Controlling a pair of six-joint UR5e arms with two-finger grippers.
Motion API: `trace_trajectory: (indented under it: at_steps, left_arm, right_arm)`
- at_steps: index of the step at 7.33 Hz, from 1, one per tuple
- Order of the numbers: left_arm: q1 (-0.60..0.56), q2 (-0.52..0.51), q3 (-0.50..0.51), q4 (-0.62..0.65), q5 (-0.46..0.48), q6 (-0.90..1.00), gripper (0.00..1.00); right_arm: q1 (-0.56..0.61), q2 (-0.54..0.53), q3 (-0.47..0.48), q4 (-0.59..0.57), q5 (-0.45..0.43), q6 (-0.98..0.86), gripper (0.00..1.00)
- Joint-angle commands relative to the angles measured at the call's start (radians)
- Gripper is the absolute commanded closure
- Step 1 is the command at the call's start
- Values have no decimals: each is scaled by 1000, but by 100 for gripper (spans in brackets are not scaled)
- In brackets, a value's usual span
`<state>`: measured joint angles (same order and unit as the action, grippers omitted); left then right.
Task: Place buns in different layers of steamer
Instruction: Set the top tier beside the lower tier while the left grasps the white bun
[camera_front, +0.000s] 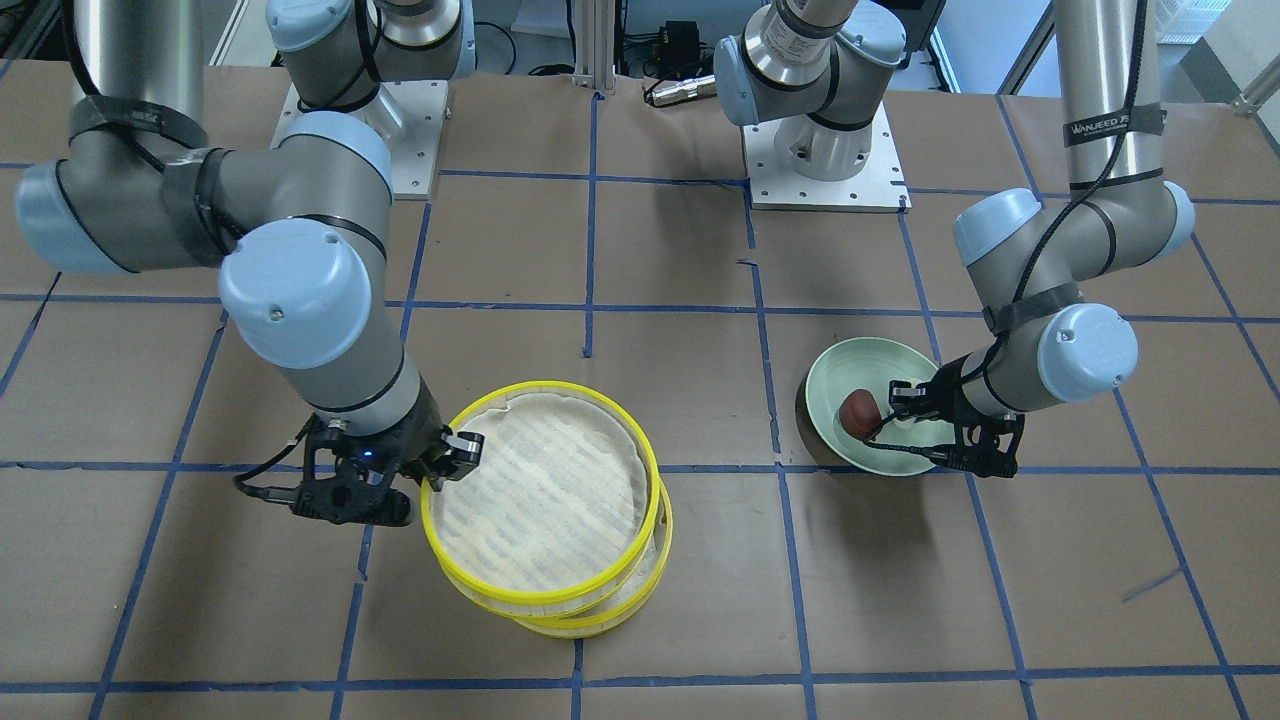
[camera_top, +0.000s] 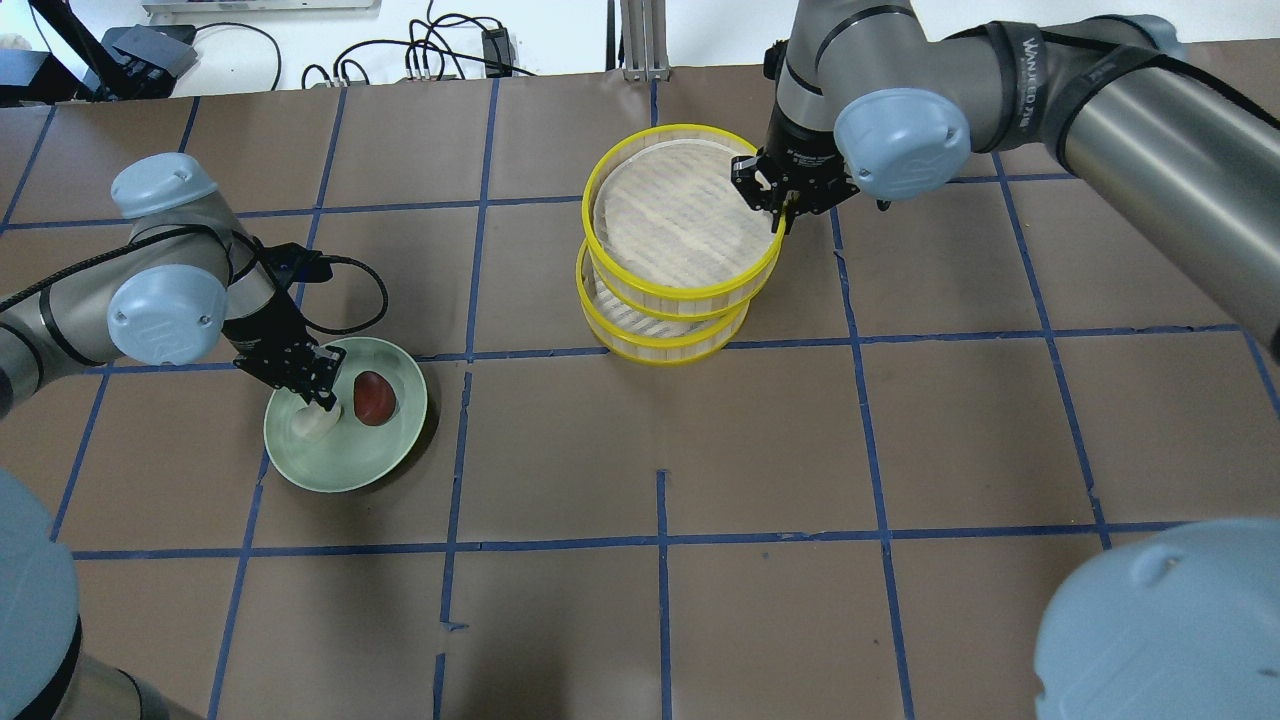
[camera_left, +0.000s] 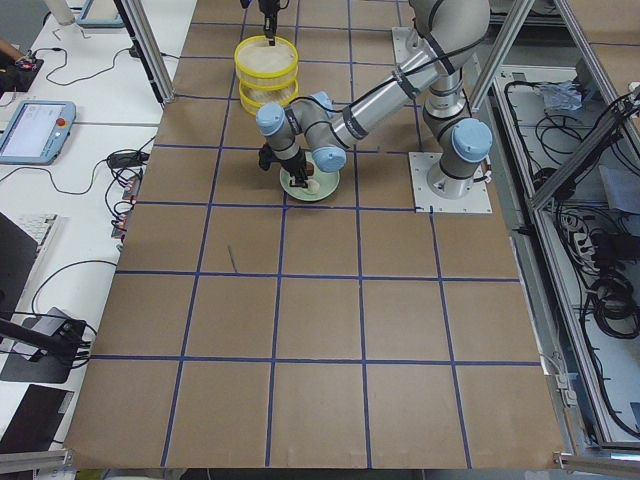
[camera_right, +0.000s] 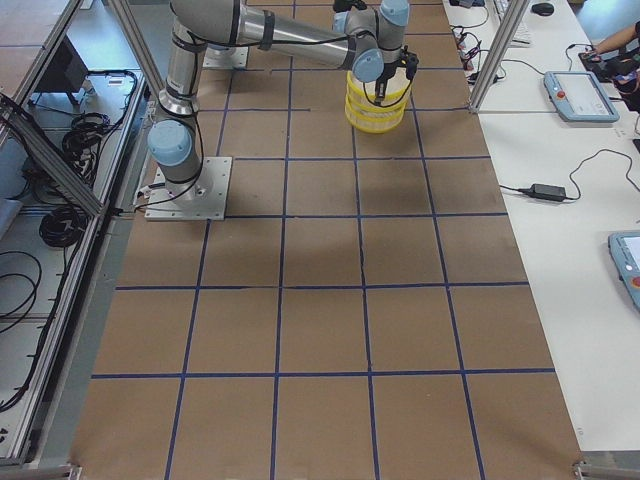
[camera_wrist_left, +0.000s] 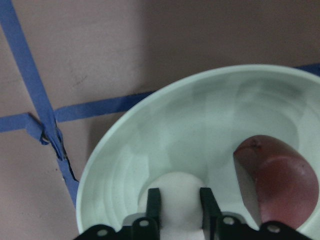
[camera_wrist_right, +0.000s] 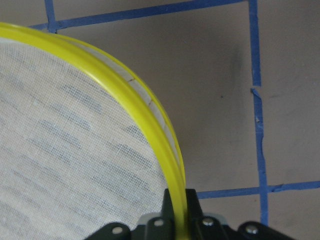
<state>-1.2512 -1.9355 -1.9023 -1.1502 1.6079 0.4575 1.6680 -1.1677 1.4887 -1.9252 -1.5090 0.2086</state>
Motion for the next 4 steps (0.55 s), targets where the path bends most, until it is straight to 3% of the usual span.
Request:
trace_trajectory:
  at_steps: [1,4]
  left_arm:
    - [0,33,20,7,-2,-34,98]
    - [-142,200,139,-104,-9,-98,98]
  right_arm:
    - [-120,-23,-11,32,7,-148,87]
    - [-155,-7,-42,71,-11,-284,88]
